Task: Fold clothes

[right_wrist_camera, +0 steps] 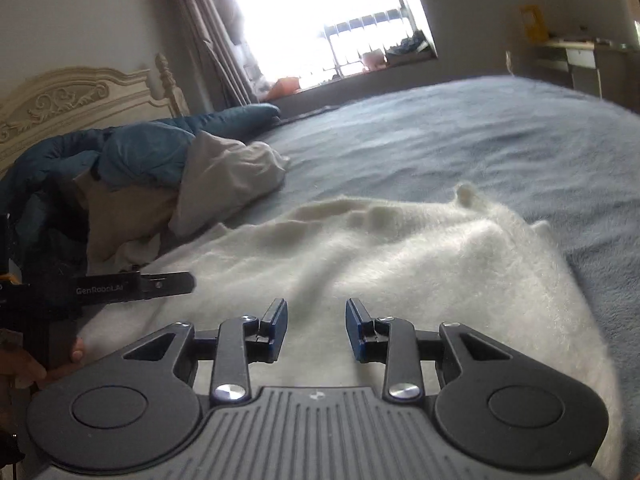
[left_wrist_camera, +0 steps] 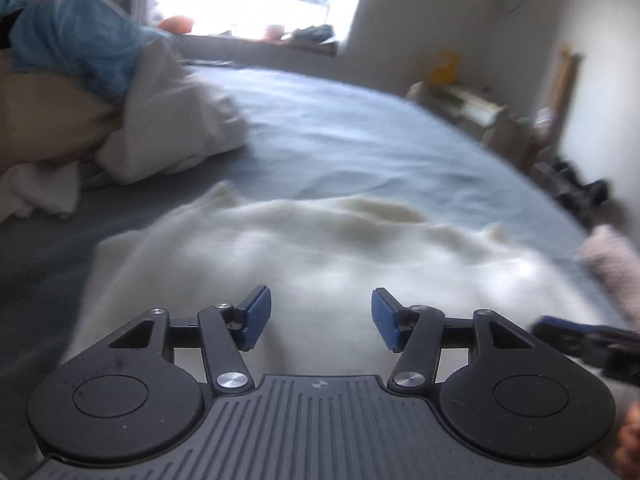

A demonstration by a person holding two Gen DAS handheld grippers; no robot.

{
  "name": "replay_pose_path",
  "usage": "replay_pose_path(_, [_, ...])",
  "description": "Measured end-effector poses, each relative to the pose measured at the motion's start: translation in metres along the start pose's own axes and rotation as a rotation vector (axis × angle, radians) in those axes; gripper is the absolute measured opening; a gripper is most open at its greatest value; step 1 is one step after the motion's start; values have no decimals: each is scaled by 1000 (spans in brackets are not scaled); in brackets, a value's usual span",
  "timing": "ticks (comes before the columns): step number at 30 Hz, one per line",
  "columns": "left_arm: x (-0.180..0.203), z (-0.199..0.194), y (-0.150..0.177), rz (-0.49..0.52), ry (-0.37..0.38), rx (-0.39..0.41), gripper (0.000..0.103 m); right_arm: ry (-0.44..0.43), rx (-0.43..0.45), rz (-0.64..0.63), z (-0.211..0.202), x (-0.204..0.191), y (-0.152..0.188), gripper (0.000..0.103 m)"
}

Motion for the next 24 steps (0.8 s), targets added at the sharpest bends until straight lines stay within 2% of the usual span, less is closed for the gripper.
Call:
replay_pose_path(1, [-12, 12, 1, -8, -49, -18, 55, 28, -8, 19, 0, 17, 1, 27])
replay_pose_path(2, [-27, 17, 0, -48, -25, -24, 50, 5, 6, 50, -6, 33, 2, 16])
replay_pose_path(3, [-43, 17, -2, -100, 29, -26, 46, -22, 25, 100, -17, 47, 2, 13])
replay_pose_path(5, [-64, 14, -8, -140, 67, -39, 47, -3, 72, 155, -44, 74, -2, 15])
replay_pose_path(7, [-73, 9, -18, -116, 19, -36, 53, 57, 108, 146, -65, 90, -13, 18])
replay_pose_path(8, [-70, 6, -26, -96, 19, -20, 55, 86, 126, 142, -75, 97, -18, 25])
replay_pose_path(10, [-58, 2, -41, -52, 33, 15, 61, 55, 170, 150, -79, 92, -37, 29])
replay_pose_path(11, [-45, 5, -47, -30, 54, 20, 65, 18, 154, 139, -67, 82, -43, 31])
replay_pose_path(13, [-17, 15, -55, 10, 90, 11, 67, -58, 122, 118, -42, 62, -55, 35])
replay_pose_path(15, [4, 38, -54, 6, 67, -29, 67, -133, 90, 97, -17, 43, -67, 36])
replay_pose_path(17, [13, 65, -48, -35, 23, -92, 67, -179, 29, 163, 19, 45, -65, 36])
replay_pose_path(19, [1, 78, -48, -83, 1, -94, 65, -179, -15, 276, 46, 64, -59, 36])
replay_pose_path(20, [-5, 85, -48, -107, -10, -95, 63, -166, -31, 345, 57, 79, -55, 32])
replay_pose_path(21, [-11, 91, -49, -132, -20, -96, 60, -144, -20, 405, 60, 97, -52, 19])
replay_pose_path(22, [-24, 90, -54, -165, -20, -90, 59, -167, 25, 480, 53, 112, -50, 13])
replay_pose_path(24, [-49, 88, -63, -229, -22, -80, 60, -213, 135, 610, 35, 140, -50, 14])
Point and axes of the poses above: each gripper's, at about its wrist camera, not at the fingertips, and z roughly the way its jaws point, x to its right, y to its underside, the point moved 6 cm from there along z, roughly the way its jaws point, and after that the axes turned 12 degrees about -y, right-handed, at the moved point
